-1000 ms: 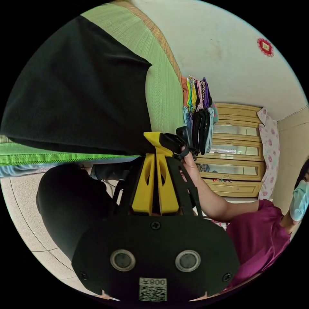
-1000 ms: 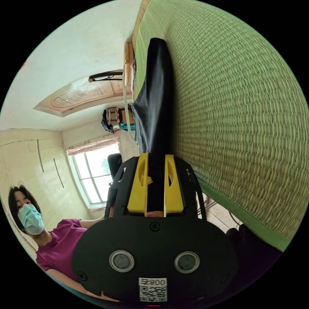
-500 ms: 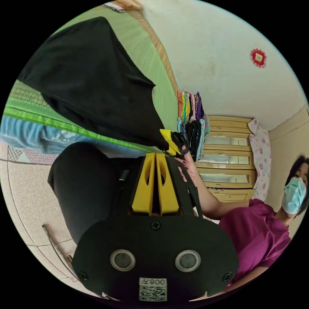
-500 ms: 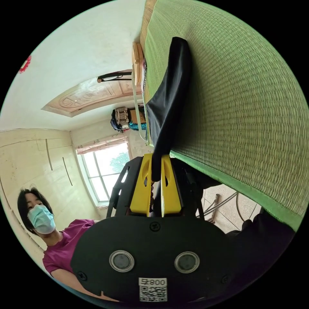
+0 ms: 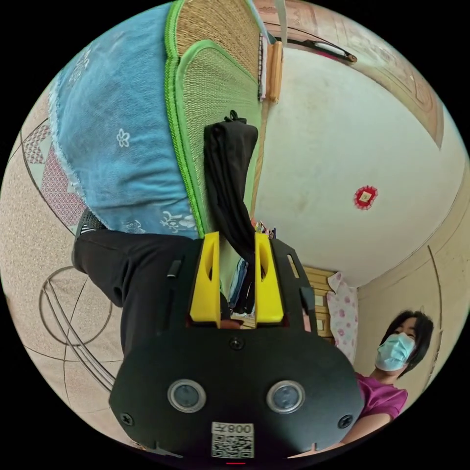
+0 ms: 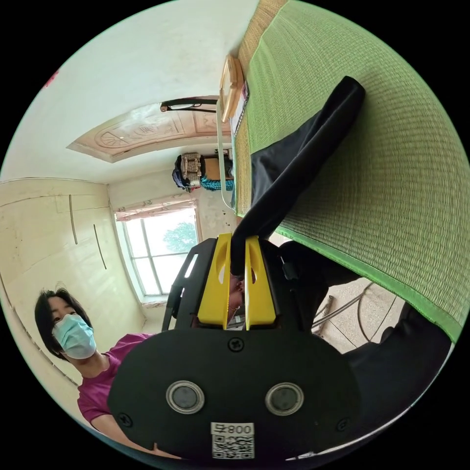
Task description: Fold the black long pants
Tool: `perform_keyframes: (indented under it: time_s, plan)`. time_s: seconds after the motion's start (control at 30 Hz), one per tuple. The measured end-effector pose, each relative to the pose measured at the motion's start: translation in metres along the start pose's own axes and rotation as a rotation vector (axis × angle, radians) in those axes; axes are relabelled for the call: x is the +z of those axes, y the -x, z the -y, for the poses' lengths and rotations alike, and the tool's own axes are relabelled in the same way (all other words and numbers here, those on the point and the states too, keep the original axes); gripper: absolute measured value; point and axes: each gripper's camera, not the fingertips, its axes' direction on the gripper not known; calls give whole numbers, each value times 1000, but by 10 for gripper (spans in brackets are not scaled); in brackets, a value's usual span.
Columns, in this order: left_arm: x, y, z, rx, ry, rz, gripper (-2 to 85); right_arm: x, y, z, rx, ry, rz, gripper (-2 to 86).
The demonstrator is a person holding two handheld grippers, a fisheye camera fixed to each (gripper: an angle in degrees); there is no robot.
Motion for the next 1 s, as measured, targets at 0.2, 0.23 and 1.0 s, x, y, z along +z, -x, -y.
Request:
perform_keyframes:
  time_s: [0.2, 0.23, 1.0]
  plan:
    - [-37, 29, 2, -61, -59, -62, 128, -5, -6, -10, -16, -7, -14, 38]
    - [-43, 34, 1, -75, -69, -64, 130, -6, -8, -11, -16, -10, -11, 38]
    - [-7, 64, 31, -117, 33, -81, 74, -53, -109, -64, -3, -79, -26, 35]
